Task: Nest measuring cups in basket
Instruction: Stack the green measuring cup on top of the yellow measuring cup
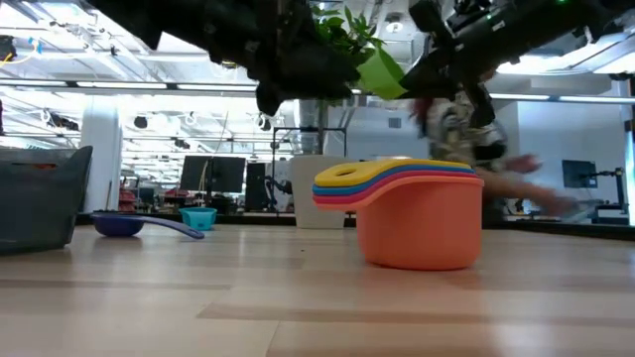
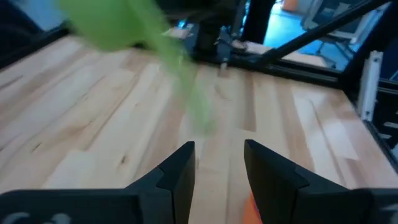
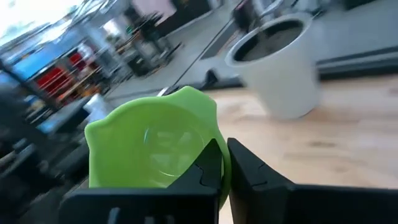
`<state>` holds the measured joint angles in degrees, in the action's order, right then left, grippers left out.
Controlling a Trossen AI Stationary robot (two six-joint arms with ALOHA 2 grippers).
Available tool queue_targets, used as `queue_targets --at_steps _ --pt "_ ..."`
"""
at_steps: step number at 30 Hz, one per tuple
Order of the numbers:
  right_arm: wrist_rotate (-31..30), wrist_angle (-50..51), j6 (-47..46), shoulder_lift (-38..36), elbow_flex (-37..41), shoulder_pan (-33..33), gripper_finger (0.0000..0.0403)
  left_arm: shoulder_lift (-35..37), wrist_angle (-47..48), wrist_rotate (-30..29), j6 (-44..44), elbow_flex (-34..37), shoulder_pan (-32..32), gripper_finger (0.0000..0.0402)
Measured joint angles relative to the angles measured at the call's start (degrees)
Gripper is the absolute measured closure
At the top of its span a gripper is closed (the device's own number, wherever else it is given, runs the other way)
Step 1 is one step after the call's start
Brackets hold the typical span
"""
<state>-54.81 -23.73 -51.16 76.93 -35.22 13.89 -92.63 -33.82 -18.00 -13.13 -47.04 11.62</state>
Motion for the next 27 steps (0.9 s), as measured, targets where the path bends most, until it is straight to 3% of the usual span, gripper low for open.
queue_targets --at_steps 5,10,16,22,27 --pt "-3.8 0.1 0.4 0.0 0.0 0.0 0.0381 0.1 -0.4 -3.7 1.9 0.0 0.7 0.0274" --pt "-3.8 0.0 0.4 0.0 0.0 0.0 0.038 0.1 -0.9 -14.7 2.0 0.0 0.7 0.0274" --pt "-3.8 -0.1 0.5 0.0 0.0 0.0 0.0376 0.1 -3.4 -6.1 4.4 0.0 0.0 0.0274" --pt "-3.8 -0.1 0.6 0.0 0.0 0.0 0.0381 0.1 -6.0 -7.3 7.0 0.0 -0.3 0.0284" --pt "-3.7 -0.5 0.6 0.0 0.0 0.0 0.0373 0.1 -5.8 -6.2 5.5 0.0 -1.9 0.0335"
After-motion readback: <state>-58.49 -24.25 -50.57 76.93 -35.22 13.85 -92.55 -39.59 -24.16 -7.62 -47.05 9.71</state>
